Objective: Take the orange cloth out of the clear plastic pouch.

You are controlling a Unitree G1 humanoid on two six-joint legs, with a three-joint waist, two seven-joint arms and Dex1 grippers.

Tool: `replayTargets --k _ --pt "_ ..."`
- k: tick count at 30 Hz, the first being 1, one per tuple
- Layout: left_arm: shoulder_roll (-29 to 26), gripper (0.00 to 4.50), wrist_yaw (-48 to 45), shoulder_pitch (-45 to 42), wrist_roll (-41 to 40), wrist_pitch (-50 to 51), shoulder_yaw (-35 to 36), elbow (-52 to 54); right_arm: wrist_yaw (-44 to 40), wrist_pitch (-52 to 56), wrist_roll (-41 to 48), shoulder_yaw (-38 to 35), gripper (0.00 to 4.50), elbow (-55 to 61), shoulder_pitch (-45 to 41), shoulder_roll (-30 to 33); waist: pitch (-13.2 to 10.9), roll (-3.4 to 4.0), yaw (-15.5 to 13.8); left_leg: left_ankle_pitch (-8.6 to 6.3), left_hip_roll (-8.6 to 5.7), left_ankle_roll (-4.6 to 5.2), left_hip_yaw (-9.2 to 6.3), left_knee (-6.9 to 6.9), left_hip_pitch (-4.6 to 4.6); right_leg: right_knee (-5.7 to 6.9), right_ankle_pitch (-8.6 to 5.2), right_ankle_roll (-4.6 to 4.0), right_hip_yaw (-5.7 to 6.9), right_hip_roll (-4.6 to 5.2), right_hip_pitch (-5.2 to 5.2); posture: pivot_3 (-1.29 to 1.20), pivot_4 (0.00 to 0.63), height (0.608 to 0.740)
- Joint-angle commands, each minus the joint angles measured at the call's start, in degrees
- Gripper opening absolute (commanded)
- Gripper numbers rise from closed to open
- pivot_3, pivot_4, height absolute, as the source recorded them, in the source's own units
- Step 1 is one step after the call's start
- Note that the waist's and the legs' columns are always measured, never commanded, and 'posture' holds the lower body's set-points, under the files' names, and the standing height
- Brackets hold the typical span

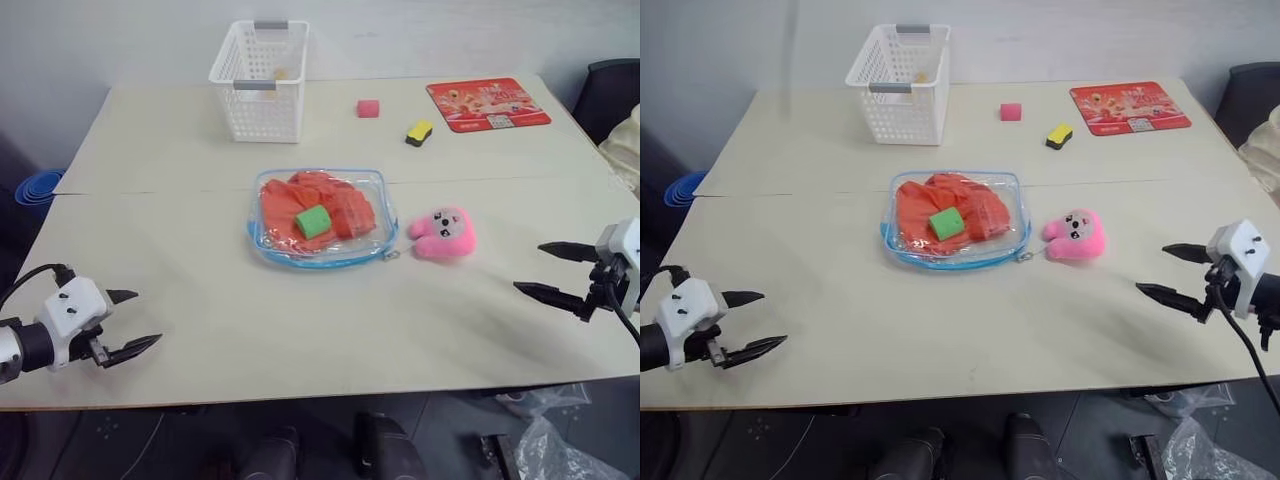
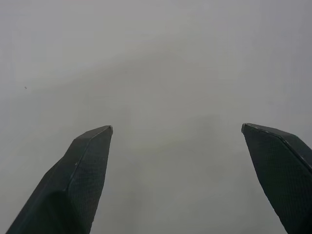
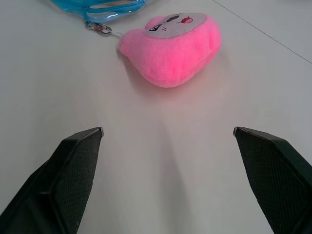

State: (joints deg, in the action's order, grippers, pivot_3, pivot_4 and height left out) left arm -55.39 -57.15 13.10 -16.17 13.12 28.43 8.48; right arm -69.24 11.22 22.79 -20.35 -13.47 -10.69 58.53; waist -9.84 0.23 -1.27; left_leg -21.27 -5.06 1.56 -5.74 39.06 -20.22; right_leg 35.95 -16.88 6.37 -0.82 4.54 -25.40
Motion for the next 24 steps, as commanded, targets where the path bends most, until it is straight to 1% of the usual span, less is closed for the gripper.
replayTargets --k 1,6,15,21,24 --pt "-0.37 4.47 0.03 0.09 -0.61 -0.25 2.42 1.54 0.39 -0.95 0.2 -0.09 4.5 1.42 -1.02 -0.29 0.0 0.0 -0.01 0.0 0.0 0.0 0.0 0.0 0.0 0.0 0.0 0.0 0.0 0.0 0.0 0.0 0.15 0.74" --pt "0.59 4.47 5.94 -3.77 3.06 -2.41 1.71 -1.16 2.26 -2.75 -1.98 0.93 4.5 0.6 -1.89 -0.85 0.0 0.0 -0.06 0.0 -0.01 0.0 0.0 0.01 0.0 0.01 0.0 0.0 0.0 0.0 0.0 0.0 0.15 0.74" --pt "1.45 4.47 5.51 -3.75 2.04 -1.14 0.37 0.54 3.44 -1.87 -1.75 1.43 4.5 1.59 -2.26 -1.07 0.0 0.0 0.06 0.0 0.0 0.0 0.01 0.01 -0.01 0.02 0.0 0.0 0.0 0.0 -0.03 0.0 0.15 0.74" --pt "1.95 4.47 5.89 -5.8 1.06 1.28 -1.26 1.1 5.43 1.91 0.09 0.95 4.5 5.42 -1.81 -2.54 0.0 0.0 0.0 0.0 0.0 0.0 0.01 0.02 -0.01 0.04 0.0 0.0 0.0 -0.01 -0.03 0.0 0.15 0.74" --pt "2.3 4.47 5.41 -6.95 -0.74 3.4 -1.54 1.67 5.7 3.71 0.9 0.8 4.5 7.43 -1.31 -2.95 0.0 0.0 -0.04 0.0 -0.01 0.0 0.0 0.02 -0.01 0.05 0.0 0.01 0.01 0.0 -0.03 0.0 0.15 0.74"
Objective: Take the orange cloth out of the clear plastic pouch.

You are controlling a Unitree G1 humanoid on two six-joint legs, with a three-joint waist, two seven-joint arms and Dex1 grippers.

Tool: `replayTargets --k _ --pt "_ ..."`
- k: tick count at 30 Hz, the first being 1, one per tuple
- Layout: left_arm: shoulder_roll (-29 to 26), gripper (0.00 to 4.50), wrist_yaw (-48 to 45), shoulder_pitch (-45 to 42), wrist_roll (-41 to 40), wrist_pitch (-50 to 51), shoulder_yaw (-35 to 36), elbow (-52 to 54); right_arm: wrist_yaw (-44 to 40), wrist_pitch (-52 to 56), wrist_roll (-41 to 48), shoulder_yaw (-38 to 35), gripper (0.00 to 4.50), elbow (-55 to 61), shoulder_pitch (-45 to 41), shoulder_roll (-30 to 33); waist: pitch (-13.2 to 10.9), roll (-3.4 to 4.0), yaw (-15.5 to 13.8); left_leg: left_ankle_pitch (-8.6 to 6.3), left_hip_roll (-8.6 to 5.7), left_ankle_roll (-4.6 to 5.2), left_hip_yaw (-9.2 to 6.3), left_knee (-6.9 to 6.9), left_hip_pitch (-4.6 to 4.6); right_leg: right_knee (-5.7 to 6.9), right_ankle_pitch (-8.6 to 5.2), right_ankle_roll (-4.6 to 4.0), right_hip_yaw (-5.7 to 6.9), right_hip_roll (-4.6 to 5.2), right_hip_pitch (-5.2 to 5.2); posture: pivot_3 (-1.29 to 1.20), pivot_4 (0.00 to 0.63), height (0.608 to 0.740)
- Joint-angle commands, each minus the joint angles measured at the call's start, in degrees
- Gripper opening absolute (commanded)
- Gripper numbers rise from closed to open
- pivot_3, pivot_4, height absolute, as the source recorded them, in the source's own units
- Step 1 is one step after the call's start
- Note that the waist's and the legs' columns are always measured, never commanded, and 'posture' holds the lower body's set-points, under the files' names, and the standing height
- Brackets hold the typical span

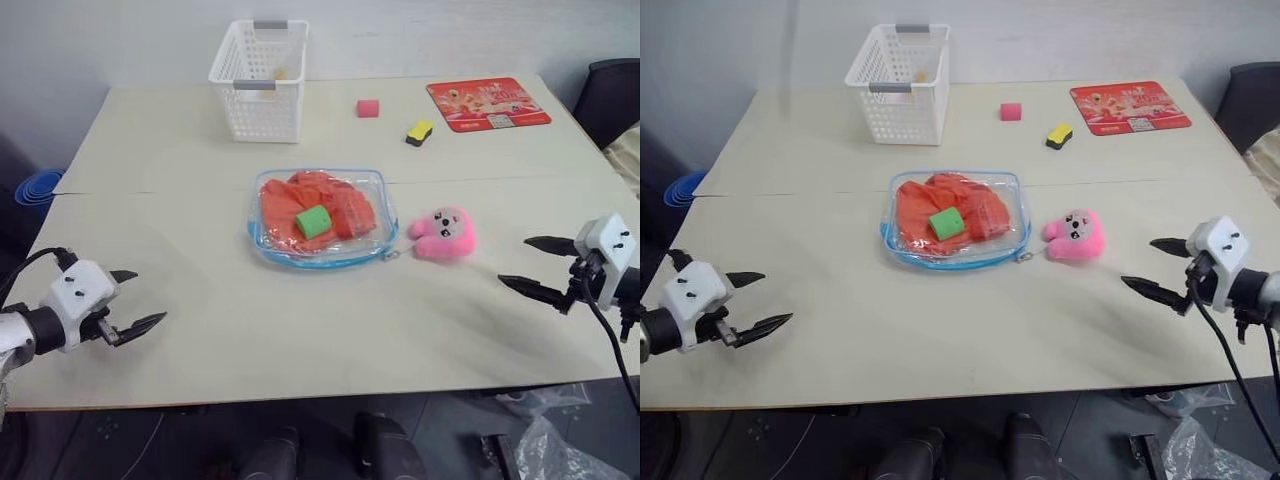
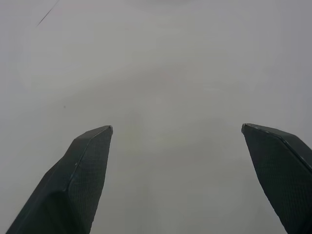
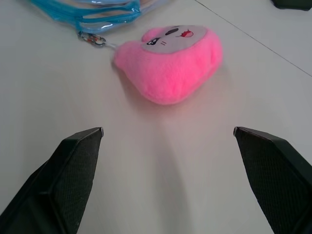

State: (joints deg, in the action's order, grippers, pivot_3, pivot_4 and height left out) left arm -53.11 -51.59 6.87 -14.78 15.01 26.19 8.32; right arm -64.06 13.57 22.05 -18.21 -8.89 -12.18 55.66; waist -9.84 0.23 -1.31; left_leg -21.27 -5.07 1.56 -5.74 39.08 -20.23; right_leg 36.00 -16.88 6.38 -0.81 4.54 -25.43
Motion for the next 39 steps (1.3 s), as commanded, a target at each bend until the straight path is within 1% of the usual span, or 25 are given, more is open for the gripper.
replayTargets --k 1,5,8,11,13,14,16,18,22,27,30,34,37,39 --pt "0.0 4.47 -0.48 -0.82 -2.44 1.81 0.63 2.06 0.65 2.03 2.07 -1.47 4.5 3.54 0.33 -0.3 0.0 0.0 0.0 0.0 0.0 0.0 0.0 0.0 0.0 0.0 0.0 0.0 0.01 0.0 0.0 0.0 0.15 0.74" --pt "-0.03 4.47 -1.15 -2.22 -3.7 3.02 0.02 2.79 1.93 4.22 3.47 -1.85 4.5 6.68 1.17 -1.4 0.0 0.0 -0.01 0.0 0.01 0.0 -0.01 0.0 0.0 0.0 0.0 0.0 0.01 0.0 0.0 0.0 0.15 0.74" --pt "0.95 4.47 -1.68 -5.59 -8.08 7.05 -0.97 5.06 2.86 6.04 4.62 -1.83 4.5 10.06 1.79 -2.26 0.0 0.0 -0.04 0.0 0.01 0.0 -0.01 0.02 0.0 0.01 0.0 0.0 0.01 0.0 0.0 0.0 0.15 0.74" --pt "2.89 4.47 -1.09 -12.56 -13.5 12.76 -5.7 8.91 4.88 10.4 8.11 -1.33 4.5 16.75 1.07 -3.92 0.0 0.0 -0.23 0.0 -0.03 0.0 -0.02 0.06 -0.01 0.05 0.01 0.02 0.01 0.02 0.0 0.0 0.15 0.74" --pt "4.64 4.47 0.32 -17.69 -14.97 15.74 -9.4 10.45 6.69 13.47 10.48 -0.93 4.5 21.25 0.54 -4.99 0.0 -0.01 -0.22 0.0 -0.02 0.0 -0.07 0.12 -0.03 0.06 0.02 0.03 0.07 0.02 0.01 0.0 0.15 0.74" --pt "6.68 4.47 2.02 -22.16 -14.58 17.14 -12.38 9.86 8.22 14.85 11.64 -0.31 4.5 24.34 0.0 -5.94 0.0 -0.01 -0.15 0.0 -0.03 0.0 -0.08 0.14 -0.04 0.08 0.02 0.04 0.09 0.02 0.01 0.0 0.15 0.74" --pt "10.5 4.47 4.43 -29.67 -13.26 18.59 -17.32 7.46 11.19 17.49 13.9 0.85 4.5 29.24 -1.06 -7.74 0.0 -0.02 -0.18 0.0 -0.05 0.0 -0.08 0.14 -0.03 0.11 0.03 0.05 0.09 0.02 0.0 0.0 0.15 0.74" --pt "16.09 4.47 6.6 -39.33 -8.12 16.54 -24.26 0.36 14.61 20.62 17.18 2.82 4.5 35.09 -2.4 -10.44 0.02 -0.04 -0.28 0.01 -0.06 0.0 -0.1 0.23 -0.05 0.18 0.04 0.06 0.23 0.01 -0.01 0.0 0.15 0.74" --pt "23.65 4.47 10.5 -51.08 0.63 11.09 -31.75 -14.39 19.03 23.92 19.57 5.59 4.5 40.87 -4.03 -13.42 0.03 -0.09 -0.12 0.0 -0.16 -0.02 -0.15 0.52 -0.14 0.53 0.04 0.08 0.44 0.02 -0.03 0.0 0.15 0.74" --pt "29.82 4.47 13.13 -59.1 7.13 4.82 -35.83 -29.26 22.07 24.75 19.85 8.18 4.5 43.43 -5.07 -15.13 0.01 -0.16 0.11 -0.01 -0.18 0.0 -0.09 0.52 -0.15 0.53 0.06 0.11 0.46 0.0 -0.13 0.0 0.15 0.74" --pt "31.28 4.47 13.5 -61.27 9.95 2.7 -37.12 -34.16 22.58 24.36 19.15 8.53 4.5 43.61 -5.36 -14.82 0.0 -0.17 -0.06 -0.01 -0.18 0.0 -0.1 0.55 -0.16 0.51 0.06 0.1 0.47 0.0 -0.14 0.0 0.15 0.74" --pt "32.38 4.47 13.01 -62.07 12.29 2.19 -38.21 -37.02 23.69 24.36 19.15 7.8 4.5 43.23 -5.84 -14.87 0.0 -0.17 -0.1 -0.01 -0.2 0.0 -0.1 0.57 -0.16 0.53 0.06 0.1 0.46 0.01 -0.15 0.0 0.15 0.74" --pt "32.44 3.87 12.73 -61.79 14.45 2.06 -39.33 -38.27 24.0 23.85 18.38 7.66 4.5 42.99 -5.87 -14.49 0.0 -0.18 -0.09 -0.01 -0.19 0.0 -0.1 0.57 -0.17 0.54 0.06 0.1 0.46 0.01 -0.15 0.0 0.15 0.74" --pt "32.51 3.28 13.39 -61.7 15.63 1.81 -39.39 -38.71 23.98 23.5 17.88 7.56 4.5 42.7 -5.77 -14.28 0.0 -0.18 -0.09 -0.01 -0.19 0.0 -0.11 0.57 -0.17 0.55 0.06 0.11 0.44 0.01 -0.15 0.0 0.15 0.74"
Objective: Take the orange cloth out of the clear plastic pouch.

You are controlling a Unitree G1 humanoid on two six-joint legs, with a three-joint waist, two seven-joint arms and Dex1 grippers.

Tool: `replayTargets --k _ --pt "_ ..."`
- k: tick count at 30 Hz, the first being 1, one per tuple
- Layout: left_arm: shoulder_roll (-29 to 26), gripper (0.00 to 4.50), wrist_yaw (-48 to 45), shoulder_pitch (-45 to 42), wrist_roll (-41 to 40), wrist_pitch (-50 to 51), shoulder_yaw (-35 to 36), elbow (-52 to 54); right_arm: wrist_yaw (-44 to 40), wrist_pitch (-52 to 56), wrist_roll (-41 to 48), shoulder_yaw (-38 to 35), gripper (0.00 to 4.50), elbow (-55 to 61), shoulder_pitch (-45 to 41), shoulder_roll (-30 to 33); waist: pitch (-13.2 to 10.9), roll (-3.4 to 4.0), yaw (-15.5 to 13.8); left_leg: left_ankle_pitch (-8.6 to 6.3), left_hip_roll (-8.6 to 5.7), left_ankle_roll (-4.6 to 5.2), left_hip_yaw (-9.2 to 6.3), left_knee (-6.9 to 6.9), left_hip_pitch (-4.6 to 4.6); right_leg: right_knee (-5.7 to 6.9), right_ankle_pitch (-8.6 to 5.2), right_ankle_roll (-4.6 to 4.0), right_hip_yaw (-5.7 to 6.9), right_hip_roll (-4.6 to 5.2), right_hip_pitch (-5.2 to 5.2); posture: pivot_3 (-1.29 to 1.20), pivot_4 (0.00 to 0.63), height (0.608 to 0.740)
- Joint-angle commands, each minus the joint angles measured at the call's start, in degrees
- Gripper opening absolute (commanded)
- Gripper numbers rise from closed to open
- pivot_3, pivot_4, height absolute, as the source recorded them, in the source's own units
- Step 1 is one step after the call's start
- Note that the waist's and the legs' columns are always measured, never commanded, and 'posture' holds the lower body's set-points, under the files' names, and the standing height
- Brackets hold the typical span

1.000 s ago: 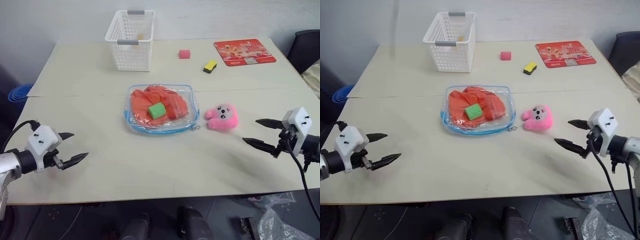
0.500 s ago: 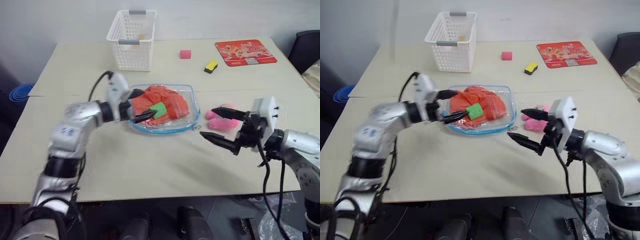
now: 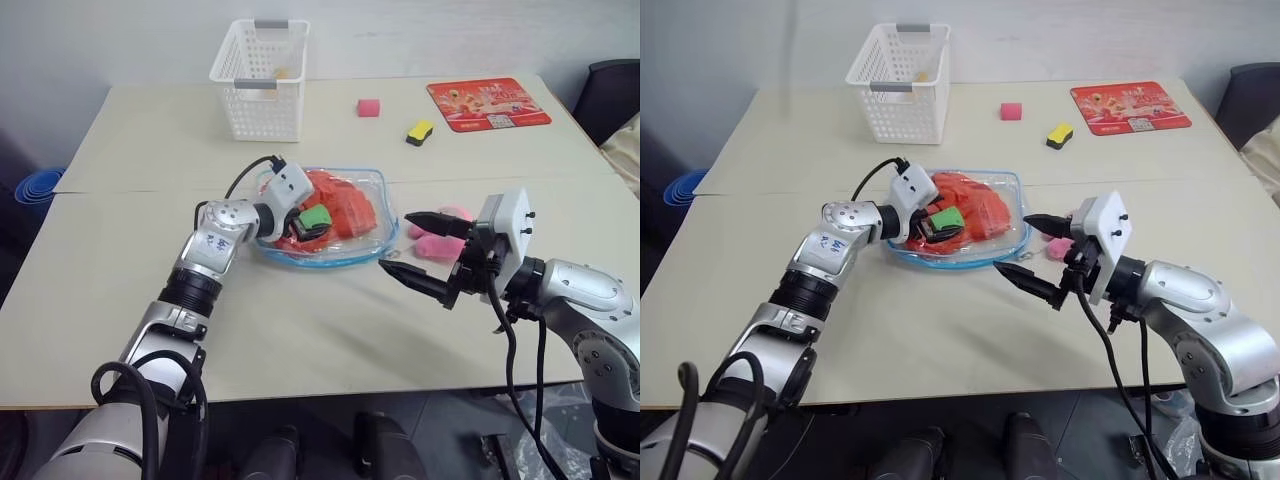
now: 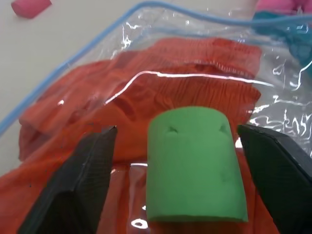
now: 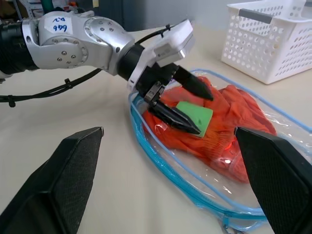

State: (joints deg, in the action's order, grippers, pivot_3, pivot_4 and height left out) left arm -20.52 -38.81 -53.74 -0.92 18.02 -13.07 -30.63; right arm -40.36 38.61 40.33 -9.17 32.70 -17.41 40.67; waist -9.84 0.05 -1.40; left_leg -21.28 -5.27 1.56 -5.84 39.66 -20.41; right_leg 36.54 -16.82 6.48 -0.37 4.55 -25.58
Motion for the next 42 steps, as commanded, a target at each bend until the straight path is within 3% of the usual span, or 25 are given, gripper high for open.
replayTargets --k 1,5,8,12,18,22,27,28,36,40,42 --pt "0.08 2.88 0.6 -1.1 1.76 -0.91 0.18 0.28 0.26 -1.68 -0.64 -1.52 4.5 0.92 -0.53 0.76 0.0 0.0 -0.01 0.0 0.0 0.0 0.0 0.0 0.0 0.0 0.0 0.0 0.0 0.0 0.0 0.0 0.15 0.74" --pt "0.35 1.81 0.09 -1.0 1.18 -0.13 1.23 1.61 0.07 -2.09 -1.27 -1.34 4.5 0.2 -0.78 0.77 0.0 0.0 -0.02 0.0 0.0 0.0 0.0 0.02 0.0 0.02 0.0 0.0 -0.01 0.0 0.0 0.0 0.15 0.74" --pt "-0.27 1.48 0.33 -0.43 -0.26 3.14 3.26 4.98 -0.14 -2.59 -2.25 -0.36 4.5 -0.38 -1.15 0.58 0.0 0.0 0.03 0.0 0.0 0.0 0.0 0.02 -0.01 0.1 0.0 0.0 -0.02 0.0 0.0 0.0 0.15 0.74" --pt "-3.89 1.48 7.93 2.11 -2.41 10.98 13.22 10.73 -0.56 -2.96 -3.4 1.33 4.5 -0.38 -1.38 0.01 0.0 0.0 0.39 0.0 0.02 0.0 0.0 0.02 -0.01 0.2 0.0 0.0 -0.08 -0.01 -0.05 0.0 0.15 0.74" --pt "-14.18 1.48 21.17 11.47 -1.19 16.26 28.39 12.59 -1.49 -3.86 -3.6 3.85 4.5 -0.8 -2.42 -1.26 0.0 0.0 1.64 0.0 0.04 -0.03 -0.02 -0.06 0.02 0.37 0.0 0.0 -0.1 -0.08 -0.23 0.0 0.15 0.74" --pt "-18.96 1.48 25.24 18.33 -0.77 18.84 33.36 11.24 -4.26 -4.12 -3.24 6.01 4.5 -1.03 -3.42 -1.38 0.01 -0.01 1.23 -0.01 -0.02 -0.03 -0.06 -0.03 0.02 0.36 0.0 0.0 -0.07 -0.04 -0.2 0.0 0.15 0.74" --pt "-19.66 1.48 26.42 25.52 -1.5 22.85 35.02 14.5 -6.43 -5.11 -4.51 7.35 4.5 -3.26 -4.93 -1.3 0.05 -0.08 -0.3 -0.03 -0.15 0.02 -0.28 0.1 0.01 0.25 0.0 0.0 -0.08 0.08 0.04 0.0 0.15 0.74" --pt "-19.42 2.14 26.73 26.88 -1.61 24.11 35.24 15.61 -6.75 -5.13 -4.47 7.48 4.5 -3.8 -5.46 -1.36 0.09 -0.16 -0.34 -0.03 -0.17 0.03 -0.33 0.1 0.01 0.25 0.0 0.0 -0.08 0.1 0.06 0.0 0.15 0.74" --pt "-18.04 4.46 28.57 33.18 -2.67 29.1 37.99 22.59 -8.25 -5.16 -5.0 8.45 4.5 -6.1 -7.63 -1.5 0.13 -0.21 0.03 -0.05 -0.08 -0.01 -0.4 0.08 0.01 0.26 0.0 -0.01 -0.12 0.08 0.06 0.0 0.15 0.74" --pt "-21.01 4.49 27.79 32.9 -3.88 32.67 40.77 25.56 -8.53 -4.89 -5.08 7.63 4.5 -6.34 -7.37 -0.99 0.13 -0.22 0.05 -0.06 -0.08 -0.01 -0.4 0.08 0.01 0.26 0.0 -0.01 -0.13 0.07 0.06 0.0 0.15 0.74" --pt "-22.78 4.49 23.2 30.49 -8.83 32.84 43.75 30.68 -8.53 -4.74 -5.24 6.61 4.5 -6.25 -6.51 -0.14 0.1 -0.26 0.11 -0.06 -0.06 -0.02 -0.4 0.08 0.01 0.26 0.0 -0.02 -0.13 0.06 0.04 0.0 0.15 0.74"
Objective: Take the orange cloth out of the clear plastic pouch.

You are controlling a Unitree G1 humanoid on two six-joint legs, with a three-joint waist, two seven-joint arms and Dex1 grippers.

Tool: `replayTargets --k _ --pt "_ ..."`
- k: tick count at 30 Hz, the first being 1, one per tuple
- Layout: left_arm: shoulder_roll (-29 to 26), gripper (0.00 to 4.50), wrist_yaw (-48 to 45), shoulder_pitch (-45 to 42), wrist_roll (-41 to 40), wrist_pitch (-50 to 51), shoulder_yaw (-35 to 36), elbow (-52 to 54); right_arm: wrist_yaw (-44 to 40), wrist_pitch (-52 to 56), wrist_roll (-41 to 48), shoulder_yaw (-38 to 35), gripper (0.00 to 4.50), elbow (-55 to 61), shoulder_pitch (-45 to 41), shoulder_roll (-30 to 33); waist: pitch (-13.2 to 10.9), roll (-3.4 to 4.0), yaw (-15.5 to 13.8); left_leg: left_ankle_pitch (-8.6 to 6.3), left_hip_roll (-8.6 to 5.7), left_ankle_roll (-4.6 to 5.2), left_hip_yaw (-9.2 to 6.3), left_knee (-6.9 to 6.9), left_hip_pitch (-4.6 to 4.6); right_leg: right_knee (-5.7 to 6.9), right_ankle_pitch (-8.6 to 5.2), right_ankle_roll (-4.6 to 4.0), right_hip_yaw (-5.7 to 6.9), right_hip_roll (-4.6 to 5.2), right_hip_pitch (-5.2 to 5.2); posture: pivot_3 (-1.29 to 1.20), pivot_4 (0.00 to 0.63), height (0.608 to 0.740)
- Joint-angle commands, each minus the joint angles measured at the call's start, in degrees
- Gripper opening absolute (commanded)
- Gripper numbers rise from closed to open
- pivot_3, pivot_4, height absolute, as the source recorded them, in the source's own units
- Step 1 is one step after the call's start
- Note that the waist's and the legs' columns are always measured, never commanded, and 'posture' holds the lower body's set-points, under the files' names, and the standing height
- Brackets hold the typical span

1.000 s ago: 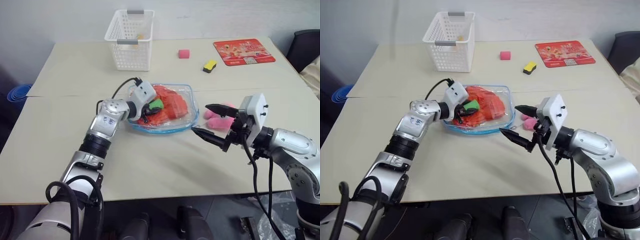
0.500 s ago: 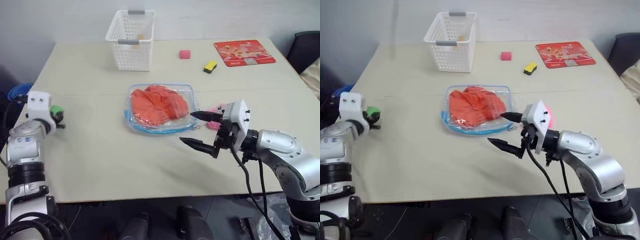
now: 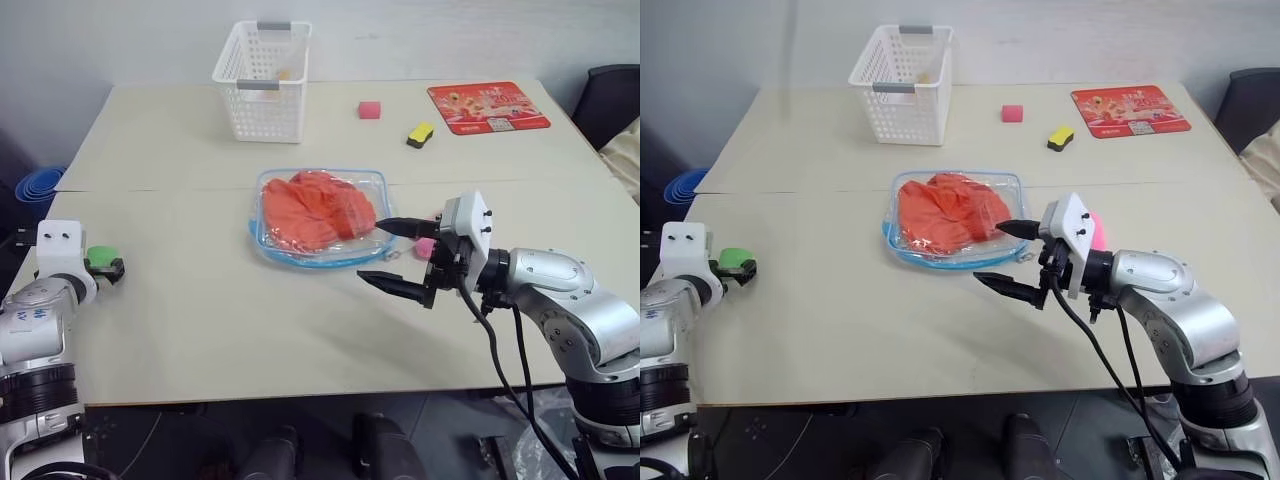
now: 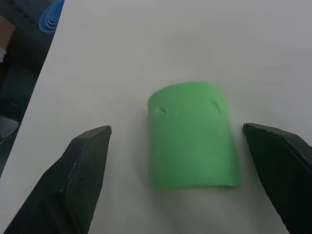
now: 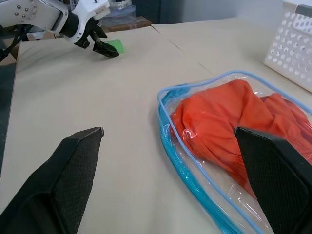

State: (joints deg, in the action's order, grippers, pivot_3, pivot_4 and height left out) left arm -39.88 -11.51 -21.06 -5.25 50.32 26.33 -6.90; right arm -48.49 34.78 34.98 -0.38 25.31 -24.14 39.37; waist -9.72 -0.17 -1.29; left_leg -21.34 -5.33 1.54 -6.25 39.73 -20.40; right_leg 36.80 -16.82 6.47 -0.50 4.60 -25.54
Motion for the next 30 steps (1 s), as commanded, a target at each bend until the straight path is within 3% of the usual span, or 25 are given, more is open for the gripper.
replayTargets --k 1,5,9,13,17,22,27,30 --pt "-4.22 4.49 -7.28 -3.04 -7.5 0.92 4.99 9.91 -0.42 -0.88 0.08 -2.67 4.5 1.32 0.79 1.58 -0.06 -0.1 -0.02 -0.01 0.02 -0.01 -0.01 0.0 -0.02 -0.01 0.0 0.0 0.01 -0.01 -0.02 0.0 0.15 0.74" --pt "-8.66 4.49 -22.33 -1.64 -18.3 2.18 1.41 21.55 -0.17 -0.78 0.18 -4.45 4.5 2.32 3.07 2.82 -0.07 -0.17 -0.23 -0.02 -0.02 -0.02 -0.15 0.05 -0.11 -0.17 0.0 -0.02 0.09 0.07 0.06 0.0 0.15 0.74" --pt "-14.48 4.49 -37.59 -1.02 -21.56 -5.11 -11.47 29.35 0.59 -0.37 0.46 -6.16 4.5 3.32 4.88 3.52 -0.06 -0.02 -0.06 -0.03 -0.04 0.02 -0.09 -0.07 -0.08 -0.34 0.0 -0.02 0.03 0.09 0.08 0.0 0.15 0.74" --pt "-16.93 4.49 -45.46 -7.35 -5.9 -27.23 -30.35 20.85 0.62 -0.06 0.57 -6.67 4.5 4.26 5.7 3.94 -0.09 0.02 -0.06 0.02 0.04 -0.08 -0.09 -0.11 -0.04 -0.52 -0.01 -0.04 0.04 -0.02 0.06 0.0 0.15 0.74" --pt "-10.84 4.49 -47.41 -19.51 6.45 -46.72 -42.45 4.18 1.24 0.35 0.78 -7.19 4.5 5.26 6.15 4.0 -0.09 0.02 -0.15 0.06 0.05 -0.12 -0.04 -0.13 -0.02 -0.49 0.0 -0.07 0.03 -0.07 0.04 0.0 0.15 0.74" --pt "-6.19 4.49 -47.62 -27.03 13.81 -60.92 -47.19 -9.34 1.95 0.78 1.3 -7.91 4.5 7.16 7.56 4.1 -0.1 0.01 0.11 0.04 0.02 -0.05 0.02 -0.13 -0.1 -0.34 0.01 -0.05 0.09 -0.07 -0.05 0.0 0.15 0.74" --pt "-1.75 4.49 -45.47 -30.83 17.82 -68.36 -48.46 -19.34 3.16 1.17 1.24 -8.32 4.5 8.13 8.37 3.86 -0.1 0.0 -0.12 0.03 0.02 -0.02 0.06 -0.07 -0.13 -0.31 0.01 -0.04 0.16 -0.07 -0.09 0.0 0.15 0.74" --pt "-0.48 3.9 -45.56 -31.29 17.73 -70.63 -47.57 -22.09 3.16 1.43 1.63 -8.8 4.5 9.04 9.39 4.32 -0.11 0.0 -0.18 0.03 0.0 -0.01 0.06 0.0 -0.14 -0.29 0.02 -0.03 0.12 -0.06 -0.08 0.0 0.15 0.74"
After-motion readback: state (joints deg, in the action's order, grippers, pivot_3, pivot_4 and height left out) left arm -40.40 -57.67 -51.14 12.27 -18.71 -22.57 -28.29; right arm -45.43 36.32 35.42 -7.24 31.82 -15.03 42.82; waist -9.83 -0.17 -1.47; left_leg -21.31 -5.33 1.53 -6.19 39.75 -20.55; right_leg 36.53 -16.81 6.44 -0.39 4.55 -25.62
